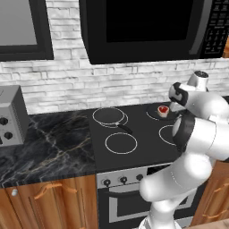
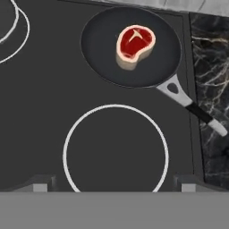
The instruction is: Place one of the steaks on the plate and the other in the bowl. Then place the bowl in the fridge.
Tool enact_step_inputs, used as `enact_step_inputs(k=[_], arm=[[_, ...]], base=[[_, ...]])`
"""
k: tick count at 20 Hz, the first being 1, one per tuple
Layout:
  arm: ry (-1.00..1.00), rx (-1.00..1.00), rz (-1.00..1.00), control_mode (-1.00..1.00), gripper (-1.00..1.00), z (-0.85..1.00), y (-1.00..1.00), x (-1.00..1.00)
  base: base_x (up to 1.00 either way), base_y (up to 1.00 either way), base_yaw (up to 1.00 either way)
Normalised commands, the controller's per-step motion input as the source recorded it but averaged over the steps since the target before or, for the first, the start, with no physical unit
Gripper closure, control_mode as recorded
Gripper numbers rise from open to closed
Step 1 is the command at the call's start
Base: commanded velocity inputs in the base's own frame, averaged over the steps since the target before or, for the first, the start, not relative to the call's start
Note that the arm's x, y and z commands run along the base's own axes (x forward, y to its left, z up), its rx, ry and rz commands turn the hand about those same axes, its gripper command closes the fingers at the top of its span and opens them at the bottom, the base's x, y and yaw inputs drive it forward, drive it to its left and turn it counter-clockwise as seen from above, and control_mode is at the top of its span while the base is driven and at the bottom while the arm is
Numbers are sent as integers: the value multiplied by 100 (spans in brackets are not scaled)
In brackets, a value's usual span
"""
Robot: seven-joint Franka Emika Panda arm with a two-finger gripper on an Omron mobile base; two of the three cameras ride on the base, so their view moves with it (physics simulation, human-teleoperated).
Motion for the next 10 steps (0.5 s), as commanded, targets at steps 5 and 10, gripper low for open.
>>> enact_step_inputs(k=[5, 10], arm=[[5, 0, 0, -100, -100, -14, 21, 29], [10, 2, -1, -100, -100, -23, 15, 23]], base=[[0, 0, 0], [0, 0, 0]])
